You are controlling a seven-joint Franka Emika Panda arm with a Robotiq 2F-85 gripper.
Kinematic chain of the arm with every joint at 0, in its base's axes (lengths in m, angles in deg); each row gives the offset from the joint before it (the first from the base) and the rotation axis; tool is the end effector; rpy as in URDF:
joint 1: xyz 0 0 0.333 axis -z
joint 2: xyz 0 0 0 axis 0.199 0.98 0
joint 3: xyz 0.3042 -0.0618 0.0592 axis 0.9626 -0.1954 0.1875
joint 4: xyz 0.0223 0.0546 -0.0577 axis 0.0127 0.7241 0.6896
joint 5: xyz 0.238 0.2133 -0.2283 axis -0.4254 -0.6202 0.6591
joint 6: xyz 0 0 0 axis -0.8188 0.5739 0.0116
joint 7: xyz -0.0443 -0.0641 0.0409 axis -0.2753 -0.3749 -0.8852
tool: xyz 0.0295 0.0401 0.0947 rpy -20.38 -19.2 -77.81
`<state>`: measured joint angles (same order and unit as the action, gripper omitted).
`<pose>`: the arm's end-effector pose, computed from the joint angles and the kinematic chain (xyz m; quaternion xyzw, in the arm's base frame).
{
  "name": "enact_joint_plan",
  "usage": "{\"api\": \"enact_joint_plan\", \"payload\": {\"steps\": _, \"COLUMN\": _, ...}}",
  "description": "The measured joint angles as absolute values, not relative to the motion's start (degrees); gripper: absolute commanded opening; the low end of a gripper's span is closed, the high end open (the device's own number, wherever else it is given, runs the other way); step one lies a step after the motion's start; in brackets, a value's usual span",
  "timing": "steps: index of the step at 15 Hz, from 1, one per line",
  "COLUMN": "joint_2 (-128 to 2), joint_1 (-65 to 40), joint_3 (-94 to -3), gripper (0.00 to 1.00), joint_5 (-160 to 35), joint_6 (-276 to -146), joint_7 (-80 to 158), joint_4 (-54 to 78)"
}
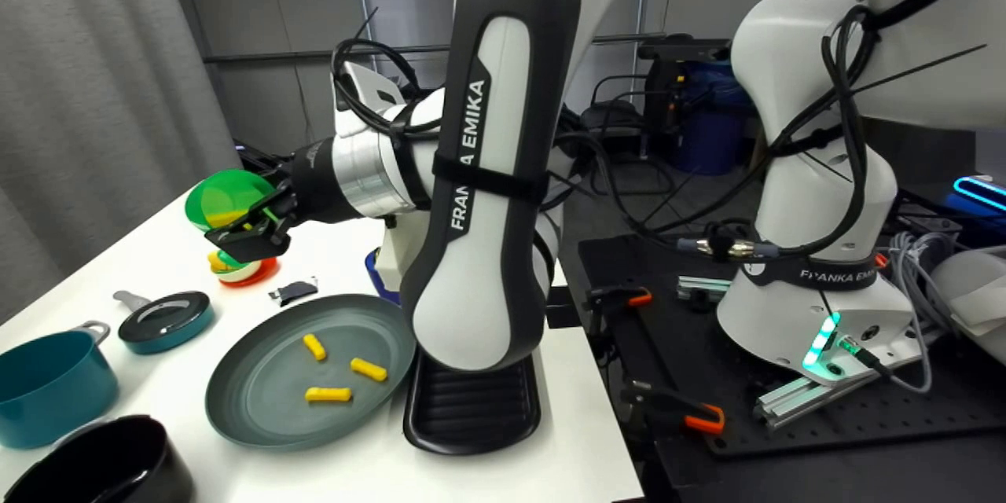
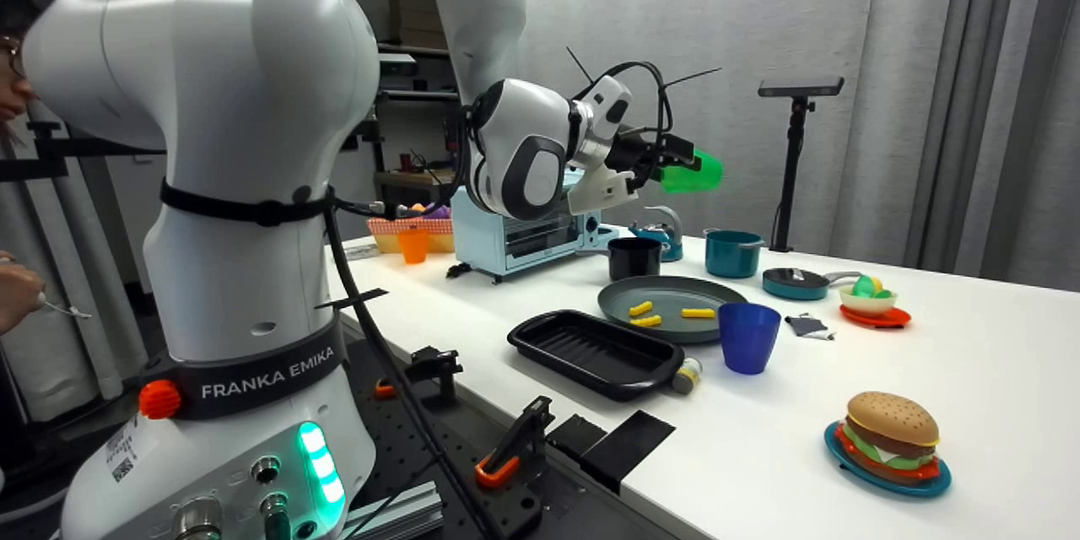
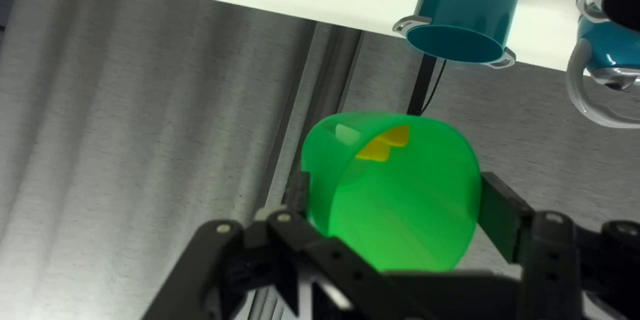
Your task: Pour the contents of the green cup onto the plate, then put it in the blue cup
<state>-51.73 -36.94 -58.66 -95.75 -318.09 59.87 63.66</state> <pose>0.4750 0.0306 0.2647 0.8055 0.0018 0.5658 0.1759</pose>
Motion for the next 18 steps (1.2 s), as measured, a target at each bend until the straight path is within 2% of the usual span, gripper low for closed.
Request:
{"api": "enact_joint_plan", "payload": {"steps": 9, "joint_2": -43.89, "joint_1": -50.90, "joint_3": -74.20, "gripper": 0.56, "joint_5": -101.04, "joint_6": -317.96, "joint_7": 60.56, "joint_4": 55.97}}
{"api": "enact_joint_plan", "payload": {"steps": 18, "joint_2": -32.75, "joint_1": -61.97, "joint_3": -86.47, "gripper": 0.56, "joint_5": -107.36, "joint_6": -317.96, "joint_7": 56.15, "joint_4": 54.42}}
